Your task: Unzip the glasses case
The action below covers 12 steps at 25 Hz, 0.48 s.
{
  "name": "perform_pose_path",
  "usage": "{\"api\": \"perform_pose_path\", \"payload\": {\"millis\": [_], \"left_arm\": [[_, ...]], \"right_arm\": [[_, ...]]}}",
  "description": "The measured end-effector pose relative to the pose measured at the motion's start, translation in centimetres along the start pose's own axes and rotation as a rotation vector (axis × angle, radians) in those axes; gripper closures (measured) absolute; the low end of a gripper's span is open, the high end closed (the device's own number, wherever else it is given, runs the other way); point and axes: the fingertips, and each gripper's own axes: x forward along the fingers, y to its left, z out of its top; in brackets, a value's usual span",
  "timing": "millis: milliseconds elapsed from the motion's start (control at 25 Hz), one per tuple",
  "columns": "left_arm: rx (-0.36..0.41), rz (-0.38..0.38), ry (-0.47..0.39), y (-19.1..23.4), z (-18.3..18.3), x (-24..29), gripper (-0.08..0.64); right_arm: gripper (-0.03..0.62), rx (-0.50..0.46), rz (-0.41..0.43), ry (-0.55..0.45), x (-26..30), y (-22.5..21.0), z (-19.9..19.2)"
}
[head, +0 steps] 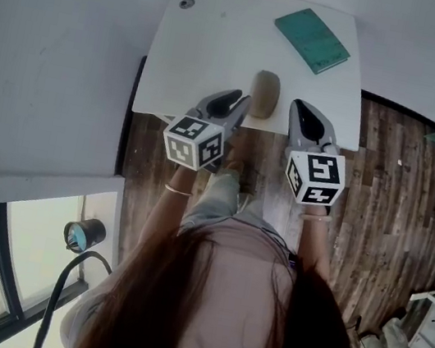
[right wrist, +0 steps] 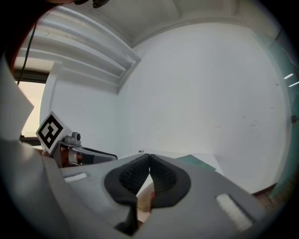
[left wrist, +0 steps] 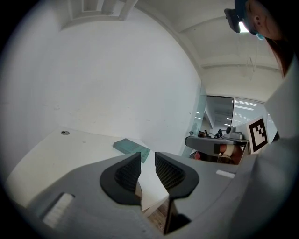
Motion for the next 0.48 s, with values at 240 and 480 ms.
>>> {"api": "perform_pose_path", "payload": {"millis": [240,480], "left_arm": [[-0.050,-0.010,0.042,2.6,-0.9,2.6,0.449],[-0.100,-0.030,0.115,5.0,-2.6,5.6,0.420]], "right_arm": [[0.589,-0.005,-0.017,0.034,2.6,-1.2,-0.6],[0.589,0.001,-0.036,0.064,5.5,-2.5,-1.2]]}}
